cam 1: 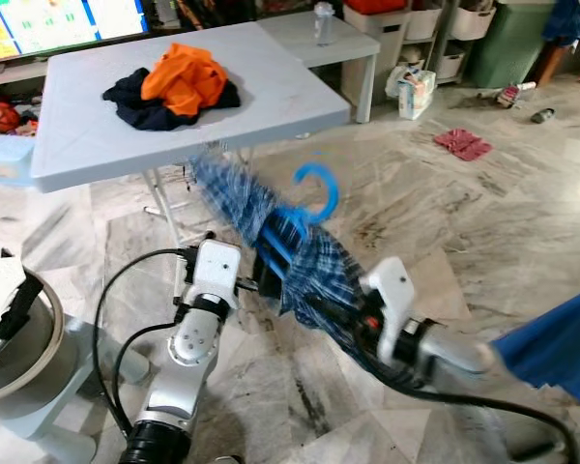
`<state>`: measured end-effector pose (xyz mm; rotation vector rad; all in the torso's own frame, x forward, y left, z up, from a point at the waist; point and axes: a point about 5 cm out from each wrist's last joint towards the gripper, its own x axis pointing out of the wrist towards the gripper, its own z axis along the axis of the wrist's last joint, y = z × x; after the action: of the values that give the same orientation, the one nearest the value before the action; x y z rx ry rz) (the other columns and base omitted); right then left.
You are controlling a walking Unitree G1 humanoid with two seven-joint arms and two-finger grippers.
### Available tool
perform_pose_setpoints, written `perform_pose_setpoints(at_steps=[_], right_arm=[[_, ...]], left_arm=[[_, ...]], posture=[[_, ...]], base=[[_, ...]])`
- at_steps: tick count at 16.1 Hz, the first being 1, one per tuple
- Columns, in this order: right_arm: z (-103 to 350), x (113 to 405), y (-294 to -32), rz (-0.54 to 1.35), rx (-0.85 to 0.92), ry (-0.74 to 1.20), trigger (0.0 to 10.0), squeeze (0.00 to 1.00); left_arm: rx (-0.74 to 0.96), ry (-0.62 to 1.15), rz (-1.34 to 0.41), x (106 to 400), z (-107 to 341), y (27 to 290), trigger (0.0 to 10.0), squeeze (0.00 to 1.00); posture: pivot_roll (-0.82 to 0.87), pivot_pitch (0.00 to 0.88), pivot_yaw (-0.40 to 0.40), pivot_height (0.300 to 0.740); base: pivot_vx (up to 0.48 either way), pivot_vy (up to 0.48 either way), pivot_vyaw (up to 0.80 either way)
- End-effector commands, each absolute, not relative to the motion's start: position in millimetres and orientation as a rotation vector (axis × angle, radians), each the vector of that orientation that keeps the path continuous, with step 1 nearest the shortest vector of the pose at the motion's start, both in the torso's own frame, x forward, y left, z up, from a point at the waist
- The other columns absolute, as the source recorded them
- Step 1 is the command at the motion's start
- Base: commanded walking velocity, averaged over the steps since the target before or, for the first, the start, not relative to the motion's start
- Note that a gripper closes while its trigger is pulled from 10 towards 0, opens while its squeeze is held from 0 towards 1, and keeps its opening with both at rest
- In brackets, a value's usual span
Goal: Hang hanger
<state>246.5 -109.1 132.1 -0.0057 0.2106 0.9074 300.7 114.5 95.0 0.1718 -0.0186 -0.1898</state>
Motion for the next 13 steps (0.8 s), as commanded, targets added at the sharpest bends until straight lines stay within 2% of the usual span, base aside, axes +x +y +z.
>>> perform_pose_setpoints(at_steps=[1, 3, 4, 5, 10, 13], right_arm=[[138.3, 242.3, -108.5, 0.966, -0.021, 0.203, 10.0, 0.00], [133.9, 244.7, -114.6, 0.956, -0.066, 0.231, 10.0, 0.00], [133.9, 241.0, -113.1, 0.999, -0.073, 0.247, 10.0, 0.00], [130.7, 235.6, -114.9, 1.042, -0.109, 0.286, 10.0, 0.00], [127.0, 227.3, -128.2, 1.115, -0.170, 0.360, 10.0, 0.00], [121.7, 233.0, -146.7, 1.081, -0.288, 0.404, 10.0, 0.00]], left_arm=[[0.182, -0.030, -0.213, 302.1, 97.4, 111.6, 10.0, 0.00], [0.182, -0.018, -0.249, 300.4, 95.0, 106.7, 10.0, 0.00], [0.176, -0.012, -0.259, 299.2, 93.0, 105.9, 6.9, 0.00], [0.169, -0.013, -0.263, 298.2, 92.6, 106.5, 0.0, 0.00], [0.149, 0.003, -0.249, 298.5, 89.9, 112.0, 0.0, 0.00], [0.147, 0.018, -0.293, 297.3, 87.7, 108.8, 0.0, 0.00]], posture=[[-0.07, 0.070, 0.006, 0.740], [-0.07, 0.068, 0.006, 0.740], [-0.07, 0.068, 0.006, 0.740], [-0.07, 0.068, 0.006, 0.740], [-0.07, 0.067, 0.006, 0.740], [-0.07, 0.070, 0.011, 0.740]], base=[[0.000, 0.000, 0.00], [0.000, 0.000, 0.00], [0.000, 0.000, 0.00], [0.000, 0.000, 0.00], [0.000, 0.000, 0.00], [0.000, 0.000, 0.00]])
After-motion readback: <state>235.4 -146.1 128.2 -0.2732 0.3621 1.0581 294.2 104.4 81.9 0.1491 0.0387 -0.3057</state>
